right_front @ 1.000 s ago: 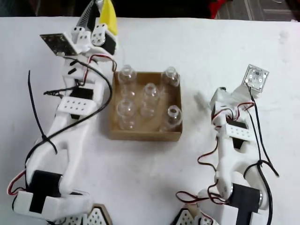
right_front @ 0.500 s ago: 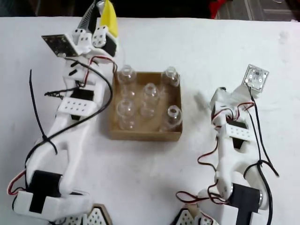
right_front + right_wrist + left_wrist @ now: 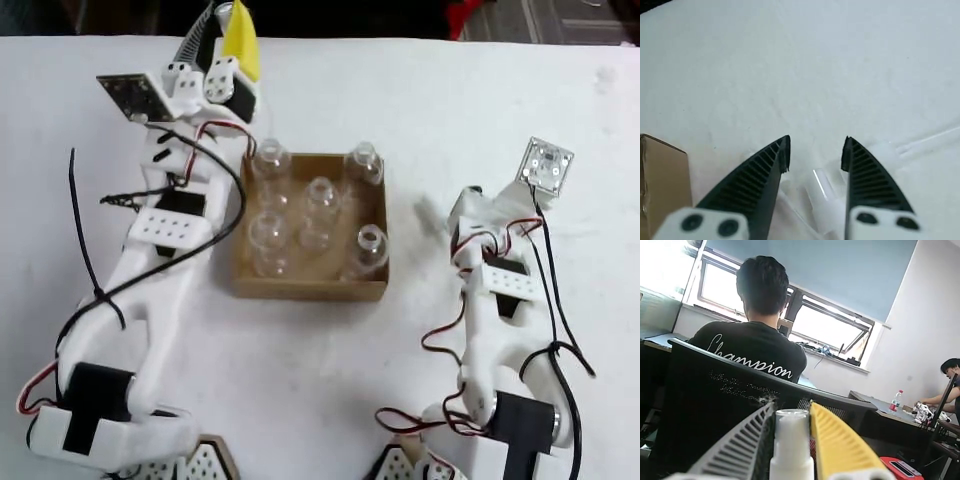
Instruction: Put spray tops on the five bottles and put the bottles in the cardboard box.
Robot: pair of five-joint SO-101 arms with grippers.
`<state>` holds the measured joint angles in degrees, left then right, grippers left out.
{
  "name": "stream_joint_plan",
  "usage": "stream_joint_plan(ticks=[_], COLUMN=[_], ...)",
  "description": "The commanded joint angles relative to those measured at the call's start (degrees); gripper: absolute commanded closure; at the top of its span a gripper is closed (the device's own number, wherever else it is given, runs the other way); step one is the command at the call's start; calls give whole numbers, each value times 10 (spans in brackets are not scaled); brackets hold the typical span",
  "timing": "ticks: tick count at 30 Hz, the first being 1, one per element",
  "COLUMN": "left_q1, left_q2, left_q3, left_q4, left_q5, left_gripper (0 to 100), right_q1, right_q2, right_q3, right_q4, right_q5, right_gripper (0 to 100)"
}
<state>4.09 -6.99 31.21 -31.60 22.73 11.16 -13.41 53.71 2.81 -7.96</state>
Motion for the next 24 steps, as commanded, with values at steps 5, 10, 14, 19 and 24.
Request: stream_joint_plan(ticks=[5,10,14,19,24], left_q1=[8,8,22,65,82], left_q2=[-8,-11,-11,-11,-7], left_q3=[38,62,79,168,222], left_q4=[-15,-15,-22,-163,-226], left_q5=[0,-1,-58,-165,-207], left_gripper=[977,977,978,978,978], right_q1=[-6,-6,-6,-6,-6], right_q2=[0,0,0,0,0], right_q3=[-4,-4,-4,-4,-4], right_q4=[-14,-14,-14,-14,-14], right_q5=[9,10,10,10,10], right_gripper=[850,850,850,850,850])
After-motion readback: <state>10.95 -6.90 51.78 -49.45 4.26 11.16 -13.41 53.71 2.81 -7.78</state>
